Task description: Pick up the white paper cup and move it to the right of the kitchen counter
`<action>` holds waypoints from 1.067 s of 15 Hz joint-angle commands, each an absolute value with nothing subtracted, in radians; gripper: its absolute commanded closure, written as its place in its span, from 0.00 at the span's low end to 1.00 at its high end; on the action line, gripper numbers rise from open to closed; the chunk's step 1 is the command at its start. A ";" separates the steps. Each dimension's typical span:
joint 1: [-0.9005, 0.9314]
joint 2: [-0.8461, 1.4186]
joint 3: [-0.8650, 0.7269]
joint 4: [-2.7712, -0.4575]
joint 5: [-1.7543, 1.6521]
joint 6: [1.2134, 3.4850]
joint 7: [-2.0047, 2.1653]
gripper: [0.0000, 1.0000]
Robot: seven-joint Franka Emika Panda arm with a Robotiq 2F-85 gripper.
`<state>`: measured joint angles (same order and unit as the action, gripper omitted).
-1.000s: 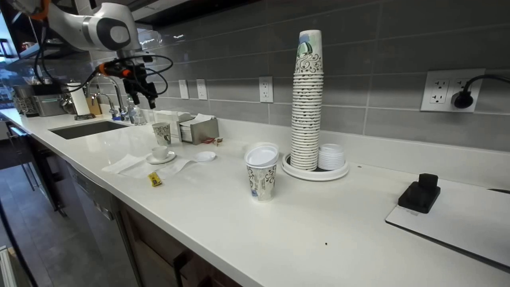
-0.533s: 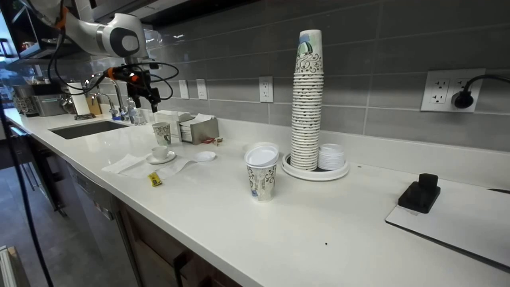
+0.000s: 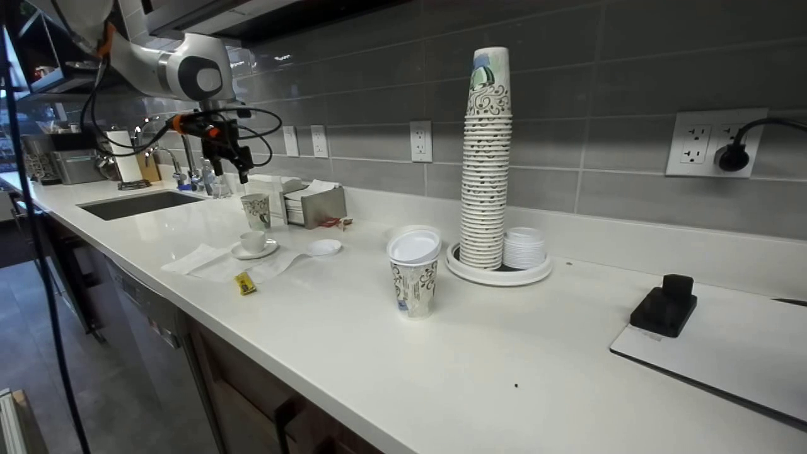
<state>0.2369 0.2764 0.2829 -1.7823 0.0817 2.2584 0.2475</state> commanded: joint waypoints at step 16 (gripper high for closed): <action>0.406 0.729 0.133 -1.128 -0.063 1.926 0.425 0.08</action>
<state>0.3839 0.6461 0.1539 -1.2529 -0.0657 1.9641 0.4313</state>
